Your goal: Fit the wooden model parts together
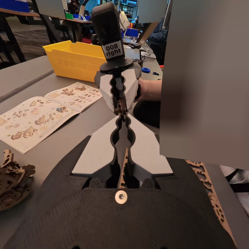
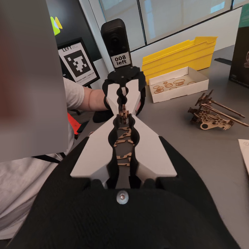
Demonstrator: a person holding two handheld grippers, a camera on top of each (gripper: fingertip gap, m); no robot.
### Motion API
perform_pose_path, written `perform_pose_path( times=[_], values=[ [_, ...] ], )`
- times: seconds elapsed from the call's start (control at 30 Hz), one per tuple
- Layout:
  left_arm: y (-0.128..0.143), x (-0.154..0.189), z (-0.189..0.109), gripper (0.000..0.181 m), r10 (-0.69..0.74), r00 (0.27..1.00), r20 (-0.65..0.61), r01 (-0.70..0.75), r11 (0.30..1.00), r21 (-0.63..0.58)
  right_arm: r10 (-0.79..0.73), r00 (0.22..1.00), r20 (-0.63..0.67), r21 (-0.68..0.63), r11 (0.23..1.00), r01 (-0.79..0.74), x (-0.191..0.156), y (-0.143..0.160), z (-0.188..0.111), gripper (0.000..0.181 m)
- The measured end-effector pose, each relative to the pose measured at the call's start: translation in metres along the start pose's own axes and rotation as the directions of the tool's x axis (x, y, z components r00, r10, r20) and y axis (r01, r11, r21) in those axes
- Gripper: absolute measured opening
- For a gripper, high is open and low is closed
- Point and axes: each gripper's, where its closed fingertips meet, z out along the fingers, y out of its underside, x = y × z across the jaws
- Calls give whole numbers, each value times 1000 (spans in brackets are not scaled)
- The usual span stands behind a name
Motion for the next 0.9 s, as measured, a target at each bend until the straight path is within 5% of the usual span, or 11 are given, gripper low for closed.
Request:
perform_pose_path(
  times=[0.03,0.23,0.5,0.67,0.73,0.9],
  values=[
    [1,0,0,2,-20,1000,-10,19,1000,-5,22,1000,4,0,1000,-22,1,1,0,12],
    [4,-4,2,3,16,1000,23,-16,1000,-12,107,993,41,13,994,-108,3,0,-2,17],
    [3,1,2,3,371,921,116,-365,928,-70,-302,950,-79,-85,952,295,-5,1,-1,14],
    [3,4,2,10,448,884,131,-442,894,-78,-516,849,-110,-169,852,496,-11,4,0,13],
    [1,-1,1,29,456,873,171,-448,890,-85,-545,831,-111,-179,834,522,-13,3,-1,13],
    [1,9,1,15,570,806,159,-565,821,-82,-538,839,-74,-212,831,514,-16,9,1,13]
  ],
)
